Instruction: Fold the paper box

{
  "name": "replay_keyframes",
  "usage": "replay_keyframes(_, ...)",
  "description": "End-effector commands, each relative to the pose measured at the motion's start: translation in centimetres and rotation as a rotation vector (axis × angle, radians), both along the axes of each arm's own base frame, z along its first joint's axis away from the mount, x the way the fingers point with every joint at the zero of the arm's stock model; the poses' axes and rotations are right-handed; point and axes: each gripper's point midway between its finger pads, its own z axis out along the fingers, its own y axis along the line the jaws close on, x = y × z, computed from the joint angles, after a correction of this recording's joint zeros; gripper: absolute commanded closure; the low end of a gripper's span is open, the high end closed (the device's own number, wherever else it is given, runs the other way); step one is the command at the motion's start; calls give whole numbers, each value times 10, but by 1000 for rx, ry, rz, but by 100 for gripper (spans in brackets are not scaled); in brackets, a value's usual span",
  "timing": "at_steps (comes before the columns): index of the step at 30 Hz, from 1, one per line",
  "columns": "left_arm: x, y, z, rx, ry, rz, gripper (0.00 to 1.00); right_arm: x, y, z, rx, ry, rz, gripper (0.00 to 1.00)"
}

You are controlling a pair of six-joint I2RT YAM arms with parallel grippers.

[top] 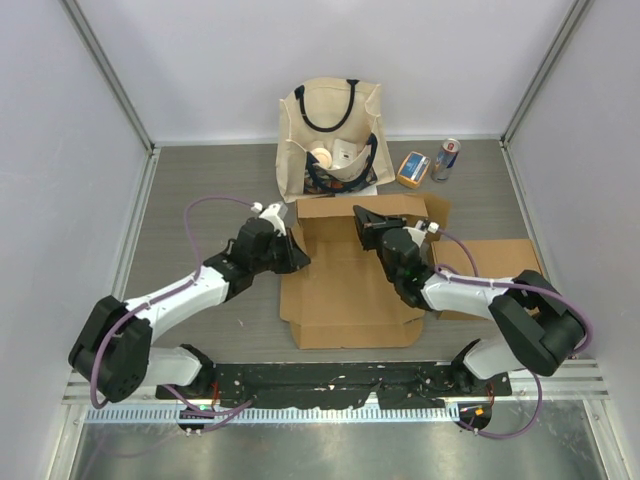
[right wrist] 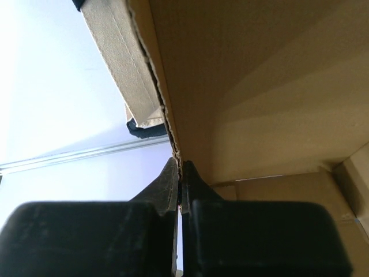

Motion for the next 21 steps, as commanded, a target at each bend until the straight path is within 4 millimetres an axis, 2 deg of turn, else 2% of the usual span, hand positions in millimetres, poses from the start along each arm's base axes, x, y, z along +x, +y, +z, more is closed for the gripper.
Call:
replay_keyframes(1,3,-13,-10,9,-43,-14,100,-21,-1,-43,-166,130,57,99)
replay_keyframes(2,4,-11,-13,23,-42,-6,97,-22,-2,-43,-174,130,59,99)
replay_keyframes(3,3,-7,-15,36,-39,3,86,-23,-4,-45,-185,133,53,99)
replay_keyframes(5,-2,-1,-15,41,-57,7,71,-26,-8,-48,-194,139,52,99)
replay_keyframes(6,-1,4,2,15,-109,34,57,-26,-9,-49,-192,139,53,99)
replay_keyframes(8,-4,15,17,-7,-162,78,42,-27,-11,-49,-195,137,53,99)
replay_keyframes(9,-5,28,16,13,-181,124,38,-26,-12,-48,-197,135,51,99)
replay_keyframes(10,-9,37,41,-31,-241,159,35,-25,-12,-45,-196,128,50,99)
replay_keyframes(11,-12,45,40,-28,-251,187,32,-25,-11,-45,-207,129,54,99)
replay_keyframes(14,-17,62,63,-65,-328,250,29,-21,-12,-42,-204,124,53,99)
replay_keyframes(17,-14,82,56,-12,-291,356,32,-19,-10,-41,-196,121,58,99)
replay_keyframes(19,-9,99,40,84,-232,449,44,-19,-10,-40,-190,117,59,99)
replay_keyframes(21,2,89,33,156,-208,402,45,-19,-9,-40,-189,118,62,99)
